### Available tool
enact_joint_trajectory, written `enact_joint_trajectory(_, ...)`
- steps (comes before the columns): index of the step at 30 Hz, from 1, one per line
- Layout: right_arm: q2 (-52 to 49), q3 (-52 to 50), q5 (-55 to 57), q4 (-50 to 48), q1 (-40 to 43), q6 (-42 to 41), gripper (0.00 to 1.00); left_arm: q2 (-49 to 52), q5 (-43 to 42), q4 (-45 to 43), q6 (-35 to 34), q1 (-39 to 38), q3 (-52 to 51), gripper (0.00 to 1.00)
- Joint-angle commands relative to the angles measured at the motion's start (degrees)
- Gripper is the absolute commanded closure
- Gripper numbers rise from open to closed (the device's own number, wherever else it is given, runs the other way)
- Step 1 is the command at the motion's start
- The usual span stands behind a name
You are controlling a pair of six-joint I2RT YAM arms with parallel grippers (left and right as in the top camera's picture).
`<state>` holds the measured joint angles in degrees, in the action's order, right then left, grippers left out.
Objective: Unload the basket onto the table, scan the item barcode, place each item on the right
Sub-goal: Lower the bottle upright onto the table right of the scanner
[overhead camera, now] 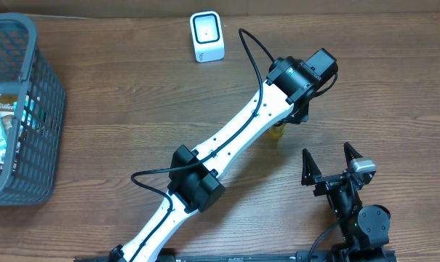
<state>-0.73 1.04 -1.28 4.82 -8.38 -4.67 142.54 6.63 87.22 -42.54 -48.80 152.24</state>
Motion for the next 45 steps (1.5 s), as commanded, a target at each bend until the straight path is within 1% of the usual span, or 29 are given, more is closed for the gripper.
enact_joint_trajectory(1,0.6,-0.6,-0.3,-0.1,-0.1,0.0,0.0,0.3,0.9,-0.4,-1.2,-0.7,-1.1,0.96)
enact_joint_trajectory(12,0.6,-0.6,-0.3,-0.1,-0.1,0.0,0.0,0.6,2.9,-0.7,-1.2,-1.2,-1.1,0.96)
enact_joint_trajectory(45,0.6,-0.6,-0.3,-0.1,-0.1,0.0,0.0,0.6,3.0,-0.9,-1.2,-1.4,-1.1,0.96)
